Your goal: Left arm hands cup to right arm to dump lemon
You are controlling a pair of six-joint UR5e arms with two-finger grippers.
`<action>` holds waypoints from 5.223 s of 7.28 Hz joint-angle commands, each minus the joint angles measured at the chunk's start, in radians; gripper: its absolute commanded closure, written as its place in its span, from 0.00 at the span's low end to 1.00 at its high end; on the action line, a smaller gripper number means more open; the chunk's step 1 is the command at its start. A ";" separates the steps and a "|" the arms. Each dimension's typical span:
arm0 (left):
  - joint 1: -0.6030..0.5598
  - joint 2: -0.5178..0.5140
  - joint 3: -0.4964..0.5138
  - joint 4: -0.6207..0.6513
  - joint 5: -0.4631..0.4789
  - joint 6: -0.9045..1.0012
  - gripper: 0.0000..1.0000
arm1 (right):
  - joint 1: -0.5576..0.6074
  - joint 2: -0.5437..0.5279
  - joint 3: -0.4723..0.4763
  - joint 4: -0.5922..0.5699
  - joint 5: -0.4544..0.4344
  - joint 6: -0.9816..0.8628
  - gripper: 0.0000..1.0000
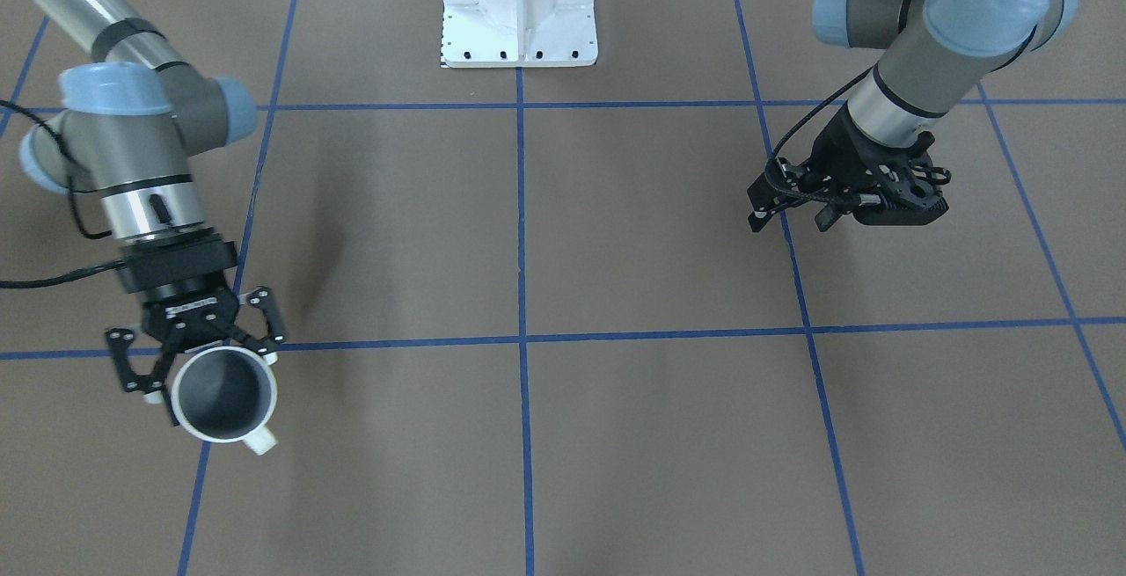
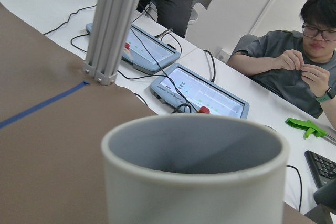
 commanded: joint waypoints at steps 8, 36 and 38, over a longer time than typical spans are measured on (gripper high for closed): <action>0.081 -0.227 0.107 -0.255 -0.006 -0.586 0.00 | -0.299 0.183 0.017 -0.166 -0.483 0.006 0.94; 0.141 -0.327 0.257 -0.301 -0.079 -0.570 1.00 | -0.382 0.194 0.020 -0.175 -0.569 0.004 0.00; 0.136 -0.325 0.257 -0.301 -0.085 -0.569 1.00 | -0.382 0.191 0.022 -0.174 -0.569 0.004 0.00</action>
